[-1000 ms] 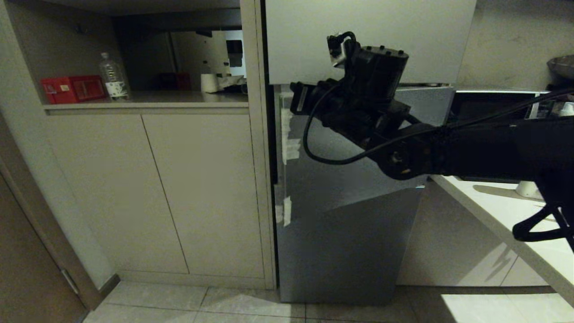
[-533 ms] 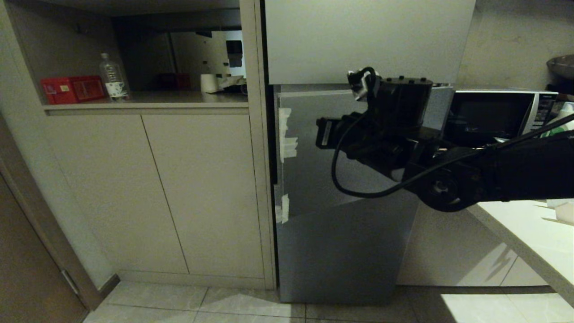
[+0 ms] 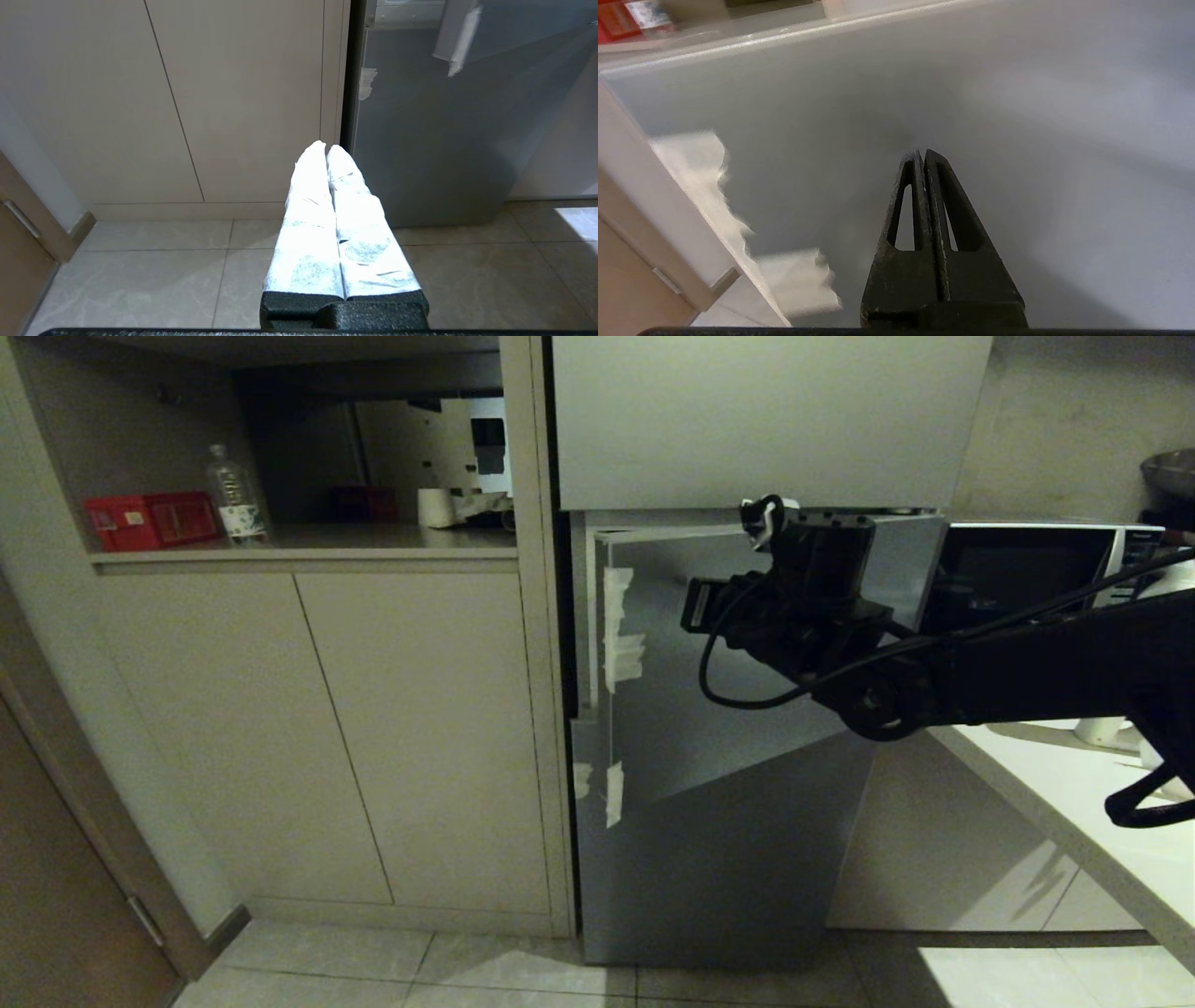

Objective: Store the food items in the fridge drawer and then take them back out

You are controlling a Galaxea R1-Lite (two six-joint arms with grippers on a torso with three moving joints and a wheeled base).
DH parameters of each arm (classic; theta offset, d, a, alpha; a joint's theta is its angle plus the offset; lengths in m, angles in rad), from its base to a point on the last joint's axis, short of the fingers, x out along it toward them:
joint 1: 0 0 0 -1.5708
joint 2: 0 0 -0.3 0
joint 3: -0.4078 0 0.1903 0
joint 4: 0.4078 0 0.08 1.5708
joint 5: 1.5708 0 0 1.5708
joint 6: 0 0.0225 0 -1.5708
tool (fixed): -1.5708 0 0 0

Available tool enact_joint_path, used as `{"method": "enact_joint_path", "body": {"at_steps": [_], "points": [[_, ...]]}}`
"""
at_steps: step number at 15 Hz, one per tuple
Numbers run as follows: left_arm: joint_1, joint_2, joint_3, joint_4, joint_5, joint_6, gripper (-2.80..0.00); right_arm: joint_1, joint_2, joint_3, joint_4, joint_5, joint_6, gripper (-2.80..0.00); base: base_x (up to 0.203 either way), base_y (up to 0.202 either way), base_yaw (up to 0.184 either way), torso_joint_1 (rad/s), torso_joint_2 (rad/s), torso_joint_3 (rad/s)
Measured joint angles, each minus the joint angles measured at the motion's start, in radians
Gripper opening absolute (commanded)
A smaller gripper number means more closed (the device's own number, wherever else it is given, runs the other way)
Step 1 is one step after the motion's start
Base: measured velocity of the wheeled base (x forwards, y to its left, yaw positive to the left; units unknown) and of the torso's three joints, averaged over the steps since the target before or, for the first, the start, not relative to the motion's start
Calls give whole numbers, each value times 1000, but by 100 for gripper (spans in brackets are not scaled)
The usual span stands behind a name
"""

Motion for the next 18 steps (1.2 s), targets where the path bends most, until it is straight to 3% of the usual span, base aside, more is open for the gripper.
{"method": "enact_joint_path", "body": {"at_steps": [8,18], "points": [[0,0,0,0,0,0,-280,-4,70,-47,-3,45,2,-280,0,0,0,0,0,0],[0,0,0,0,0,1,-280,-4,118,-86,21,46,-19,-280,18,0,1,-2,0,1]]}}
